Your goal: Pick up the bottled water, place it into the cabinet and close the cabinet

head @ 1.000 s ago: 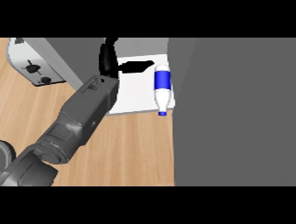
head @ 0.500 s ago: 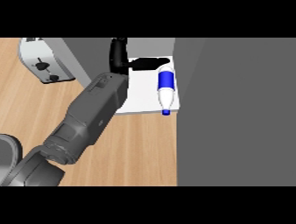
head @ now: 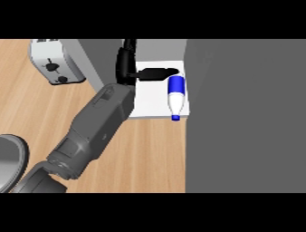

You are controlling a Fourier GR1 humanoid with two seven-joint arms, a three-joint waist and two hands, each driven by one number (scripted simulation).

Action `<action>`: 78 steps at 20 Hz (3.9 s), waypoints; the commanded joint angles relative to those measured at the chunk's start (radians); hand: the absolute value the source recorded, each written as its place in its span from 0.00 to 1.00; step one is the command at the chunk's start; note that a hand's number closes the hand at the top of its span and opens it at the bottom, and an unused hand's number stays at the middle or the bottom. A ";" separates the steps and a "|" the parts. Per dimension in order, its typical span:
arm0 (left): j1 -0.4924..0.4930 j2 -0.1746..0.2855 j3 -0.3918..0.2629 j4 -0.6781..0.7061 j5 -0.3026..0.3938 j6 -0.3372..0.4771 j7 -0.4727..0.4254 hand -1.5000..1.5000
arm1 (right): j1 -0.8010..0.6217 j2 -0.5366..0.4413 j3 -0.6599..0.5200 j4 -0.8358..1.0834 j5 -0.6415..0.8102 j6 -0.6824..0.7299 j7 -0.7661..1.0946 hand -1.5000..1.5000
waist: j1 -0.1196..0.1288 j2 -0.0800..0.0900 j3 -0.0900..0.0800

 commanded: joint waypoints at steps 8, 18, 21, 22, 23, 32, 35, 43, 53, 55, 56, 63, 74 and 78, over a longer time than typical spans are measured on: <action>0.297 -0.003 -0.217 -0.402 0.094 -0.053 0.053 0.00 | 0.067 0.025 0.057 -0.134 -0.014 -0.024 0.049 0.00 | 0.021 -0.009 0.000; 0.591 0.028 -0.363 -0.810 0.061 -0.065 0.067 0.00 | 0.029 0.027 0.072 -0.108 0.068 -0.063 0.049 0.00 | 0.037 -0.007 0.000; 0.655 0.042 -0.405 -0.926 0.048 -0.036 0.106 0.00 | 0.043 -0.010 0.053 -0.108 0.081 -0.014 0.000 0.00 | 0.034 -0.009 0.000; 0.703 0.079 -0.426 -0.981 0.046 -0.059 0.112 0.00 | 0.053 -0.030 0.034 -0.118 0.059 -0.002 0.000 0.00 | 0.037 -0.010 0.000; 0.715 0.076 -0.438 -1.025 0.042 -0.028 0.132 1.00 | 0.073 -0.057 0.033 -0.162 0.040 0.014 0.020 0.00 | 0.039 -0.011 0.000; 0.954 0.255 -0.445 -1.244 0.047 -0.062 0.134 1.00 | 0.132 -0.205 0.091 -0.198 0.161 0.196 -0.044 1.00 | 0.028 -0.014 -0.001; 1.029 0.309 -0.403 -1.291 0.077 -0.100 0.102 0.00 | 0.106 -0.216 0.165 -0.247 0.213 0.218 -0.040 1.00 | 0.033 -0.011 -0.002; 1.229 0.451 -0.313 -1.514 0.145 -0.138 0.091 0.00 | 0.143 -0.259 0.306 -0.303 0.321 0.265 -0.043 1.00 | 0.038 -0.016 -0.004; 1.369 0.548 -0.213 -1.565 0.240 -0.246 0.072 0.00 | -0.013 -0.316 0.557 -0.305 0.425 0.292 0.085 1.00 | 0.055 -0.028 -0.013; 1.396 0.574 -0.188 -1.576 0.266 -0.271 0.076 0.00 | -0.032 -0.315 0.586 -0.287 0.424 0.276 0.109 1.00 | 0.063 -0.026 -0.015; 1.399 0.588 -0.170 -1.583 0.279 -0.285 0.080 0.00 | -0.020 -0.300 0.626 -0.292 0.394 0.254 0.126 1.00 | 0.066 -0.017 -0.015; 1.483 0.664 -0.105 -1.621 0.322 -0.373 0.067 0.00 | -0.010 -0.221 0.759 -0.190 0.298 0.145 0.116 1.00 | 0.117 -0.004 -0.014; 1.494 0.722 -0.075 -1.627 0.340 -0.483 0.065 0.00 | -0.175 -0.241 0.737 -0.120 0.274 0.088 0.194 1.00 | 0.211 0.026 -0.019; 1.497 0.747 -0.058 -1.632 0.351 -0.509 0.074 0.00 | -0.241 -0.252 0.719 -0.110 0.269 0.083 0.219 1.00 | 0.240 0.030 -0.020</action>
